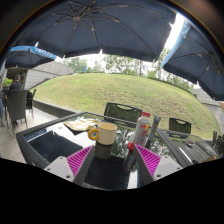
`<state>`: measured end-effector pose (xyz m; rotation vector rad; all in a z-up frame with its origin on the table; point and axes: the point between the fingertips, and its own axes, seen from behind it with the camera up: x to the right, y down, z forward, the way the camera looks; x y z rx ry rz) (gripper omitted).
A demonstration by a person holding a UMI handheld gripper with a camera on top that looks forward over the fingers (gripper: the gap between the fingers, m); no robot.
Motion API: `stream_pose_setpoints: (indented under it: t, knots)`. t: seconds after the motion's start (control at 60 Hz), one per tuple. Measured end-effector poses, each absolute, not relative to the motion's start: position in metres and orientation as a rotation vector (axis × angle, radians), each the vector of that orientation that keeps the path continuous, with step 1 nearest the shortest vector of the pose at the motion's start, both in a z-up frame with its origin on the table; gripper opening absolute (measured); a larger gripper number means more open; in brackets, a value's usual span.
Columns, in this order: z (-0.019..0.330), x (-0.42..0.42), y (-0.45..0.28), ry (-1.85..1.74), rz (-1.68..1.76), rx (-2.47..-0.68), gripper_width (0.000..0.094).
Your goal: Pour water
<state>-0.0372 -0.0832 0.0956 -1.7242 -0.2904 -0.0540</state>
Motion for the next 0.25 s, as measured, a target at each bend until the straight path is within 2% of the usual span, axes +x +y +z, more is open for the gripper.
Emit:
stream_pose_setpoints:
  t: [0.25]
  knots:
    - [0.099,-0.053,-0.092,-0.3,0.033,-1.716,0.086]
